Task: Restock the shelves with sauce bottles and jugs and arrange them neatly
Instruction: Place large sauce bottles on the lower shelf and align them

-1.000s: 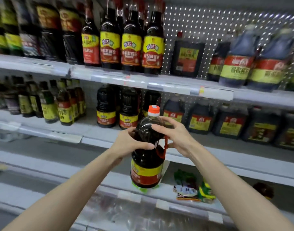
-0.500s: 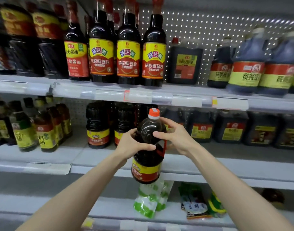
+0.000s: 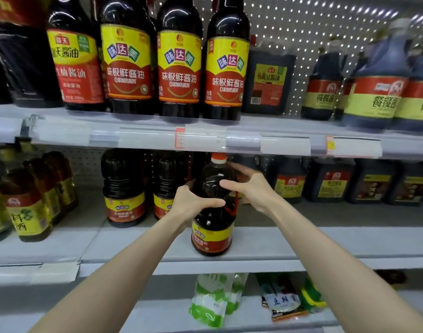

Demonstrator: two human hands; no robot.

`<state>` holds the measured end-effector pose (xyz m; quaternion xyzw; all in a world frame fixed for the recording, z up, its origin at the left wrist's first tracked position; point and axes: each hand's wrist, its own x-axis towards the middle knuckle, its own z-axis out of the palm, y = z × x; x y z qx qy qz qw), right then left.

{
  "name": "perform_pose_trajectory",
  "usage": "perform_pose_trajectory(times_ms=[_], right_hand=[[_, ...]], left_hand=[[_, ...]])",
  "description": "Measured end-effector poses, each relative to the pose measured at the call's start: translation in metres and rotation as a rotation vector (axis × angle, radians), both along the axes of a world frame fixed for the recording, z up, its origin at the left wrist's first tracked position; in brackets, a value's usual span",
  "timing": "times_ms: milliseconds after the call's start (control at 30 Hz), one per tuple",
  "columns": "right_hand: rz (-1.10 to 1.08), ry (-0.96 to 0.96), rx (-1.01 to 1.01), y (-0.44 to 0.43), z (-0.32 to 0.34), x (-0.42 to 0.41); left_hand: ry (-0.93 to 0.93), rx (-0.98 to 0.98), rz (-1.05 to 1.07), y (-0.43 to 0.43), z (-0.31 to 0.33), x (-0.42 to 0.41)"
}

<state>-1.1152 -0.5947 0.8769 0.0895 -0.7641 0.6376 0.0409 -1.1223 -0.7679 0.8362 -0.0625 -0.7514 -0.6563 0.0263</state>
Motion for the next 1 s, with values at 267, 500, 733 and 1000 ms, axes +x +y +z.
perform_pose_trajectory(times_ms=[267, 500, 733, 1000], right_hand=[[-0.028, -0.029, -0.035, 0.0, -0.003, -0.022], [-0.078, 0.008, -0.126, -0.004, -0.035, -0.012], [-0.15, -0.063, -0.131, -0.025, -0.091, 0.016], [-0.167, -0.098, -0.161, -0.04, -0.121, 0.02]], left_hand=[[-0.01, -0.023, 0.017, 0.001, -0.008, -0.027], [-0.058, 0.122, -0.135, -0.016, -0.027, -0.017], [-0.143, 0.15, -0.179, -0.015, -0.049, -0.007], [-0.101, 0.119, -0.157, -0.015, -0.072, -0.009]])
